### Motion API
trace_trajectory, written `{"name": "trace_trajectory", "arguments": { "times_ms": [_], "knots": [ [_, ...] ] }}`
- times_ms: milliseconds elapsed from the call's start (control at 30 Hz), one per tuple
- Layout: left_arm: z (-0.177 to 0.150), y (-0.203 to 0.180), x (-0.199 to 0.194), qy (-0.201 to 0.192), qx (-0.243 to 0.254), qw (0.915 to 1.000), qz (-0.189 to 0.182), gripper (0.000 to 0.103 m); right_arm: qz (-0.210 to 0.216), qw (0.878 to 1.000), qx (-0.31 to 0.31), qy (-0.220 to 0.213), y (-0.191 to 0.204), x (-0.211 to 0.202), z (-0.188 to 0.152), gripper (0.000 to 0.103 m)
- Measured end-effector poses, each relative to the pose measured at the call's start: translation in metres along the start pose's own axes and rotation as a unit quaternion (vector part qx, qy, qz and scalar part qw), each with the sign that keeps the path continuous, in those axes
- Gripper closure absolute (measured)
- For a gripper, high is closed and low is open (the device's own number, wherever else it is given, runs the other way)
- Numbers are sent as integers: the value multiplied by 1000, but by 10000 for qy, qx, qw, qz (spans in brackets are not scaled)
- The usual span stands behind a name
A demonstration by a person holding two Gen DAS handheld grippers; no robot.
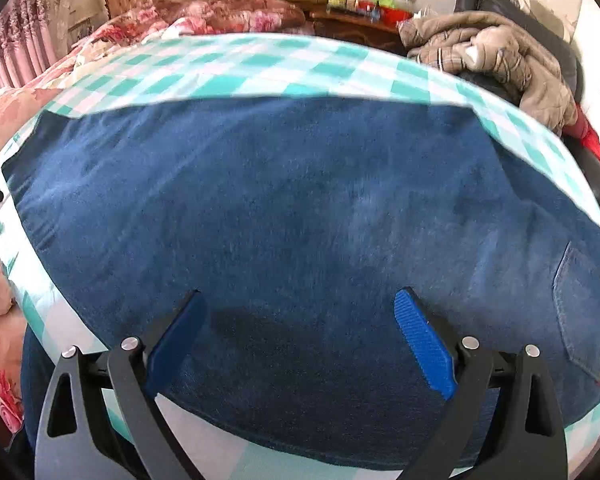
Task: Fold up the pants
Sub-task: 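Move the left tool to the stacked leg hems and close on them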
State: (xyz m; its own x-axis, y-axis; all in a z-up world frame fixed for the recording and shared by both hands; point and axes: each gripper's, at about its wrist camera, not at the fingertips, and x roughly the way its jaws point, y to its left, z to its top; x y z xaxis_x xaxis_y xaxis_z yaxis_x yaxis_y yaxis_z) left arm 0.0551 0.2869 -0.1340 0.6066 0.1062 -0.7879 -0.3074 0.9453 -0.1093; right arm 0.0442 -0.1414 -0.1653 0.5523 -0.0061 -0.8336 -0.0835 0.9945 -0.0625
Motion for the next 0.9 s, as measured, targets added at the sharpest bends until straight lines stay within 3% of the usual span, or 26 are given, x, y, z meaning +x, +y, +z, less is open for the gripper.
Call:
{"name": "trace_trajectory", "arguments": {
  "times_ms": [67,133,267,367,433,533,633,767,800,833,867,900],
  "knots": [
    [8,-5,-4,-176,225,9995,-132,49,136,9997,5,-192,2,-5,9,11],
    [17,-20,1,-287,538,9975,-353,52,181,9994,-32,-288,6,-6,19,11],
    [27,-43,24,-227,1037,9933,-449,52,42,9993,-117,-358,9,-3,31,11],
    [34,-43,54,76,1175,9926,-300,52,-124,9997,-98,-162,4,10,31,11],
    [36,-31,61,55,1190,9927,-195,58,-160,9999,-51,-8,-3,19,28,11],
    [42,-10,56,-3,1083,9940,-160,58,-47,10000,60,59,-11,25,24,11],
    [48,7,52,37,840,9956,-414,67,-5,9999,99,25,-12,26,22,11],
    [48,14,40,-60,717,9968,-356,70,-16,10000,71,2,-12,25,21,11],
    [49,17,37,-126,599,9979,-197,69,-9,10000,79,11,-12,25,21,11],
    [50,25,32,-198,366,9991,-66,64,-39,9999,89,29,-13,25,22,11],
    [51,35,27,-271,108,9995,147,49,-127,9999,94,7,-13,23,22,11],
    [51,48,19,-407,-259,9983,330,47,-158,9998,91,-21,-13,21,24,11]
  ]
}}
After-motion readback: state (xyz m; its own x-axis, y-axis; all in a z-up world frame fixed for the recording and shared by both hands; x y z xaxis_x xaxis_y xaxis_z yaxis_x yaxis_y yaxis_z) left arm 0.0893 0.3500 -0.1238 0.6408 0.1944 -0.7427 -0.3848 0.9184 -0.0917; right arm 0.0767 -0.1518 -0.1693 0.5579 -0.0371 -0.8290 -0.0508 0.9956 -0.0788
